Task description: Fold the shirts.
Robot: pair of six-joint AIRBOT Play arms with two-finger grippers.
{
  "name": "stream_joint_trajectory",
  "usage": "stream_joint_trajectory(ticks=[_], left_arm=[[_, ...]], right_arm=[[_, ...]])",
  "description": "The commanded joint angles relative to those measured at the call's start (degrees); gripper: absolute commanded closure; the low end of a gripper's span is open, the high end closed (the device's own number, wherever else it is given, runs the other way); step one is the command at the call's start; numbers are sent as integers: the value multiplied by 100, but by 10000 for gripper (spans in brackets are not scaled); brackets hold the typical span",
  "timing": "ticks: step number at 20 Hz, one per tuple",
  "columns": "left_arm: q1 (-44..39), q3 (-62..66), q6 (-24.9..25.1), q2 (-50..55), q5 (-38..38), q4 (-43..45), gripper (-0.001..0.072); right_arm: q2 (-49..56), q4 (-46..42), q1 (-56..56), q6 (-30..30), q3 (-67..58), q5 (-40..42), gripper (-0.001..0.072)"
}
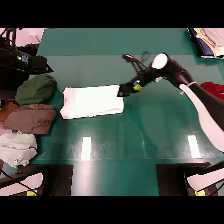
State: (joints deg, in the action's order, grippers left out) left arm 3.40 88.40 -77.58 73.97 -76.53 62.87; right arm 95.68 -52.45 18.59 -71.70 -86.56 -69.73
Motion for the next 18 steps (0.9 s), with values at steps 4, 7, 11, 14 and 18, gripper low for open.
stream_joint_trajectory(ticks=[4, 7, 11, 14, 18], left_arm=[[4, -260, 4, -4, 116, -33, 684], [4, -260, 4, -4, 109, -33, 684], [4, -260, 4, -4, 83, -33, 683], [4, -260, 4, -4, 61, -33, 683], [4, -260, 4, -4, 20, -33, 683]], right_arm=[[20, 1519, -693, -116, 1423, 977, -1], [557, 2129, -411, 122, 1097, 925, -1], [1287, 2544, 92, 125, 315, 802, 3], [1620, 2643, 433, 125, -90, 815, 160], [1655, 2590, 577, 507, -350, 734, 696]])
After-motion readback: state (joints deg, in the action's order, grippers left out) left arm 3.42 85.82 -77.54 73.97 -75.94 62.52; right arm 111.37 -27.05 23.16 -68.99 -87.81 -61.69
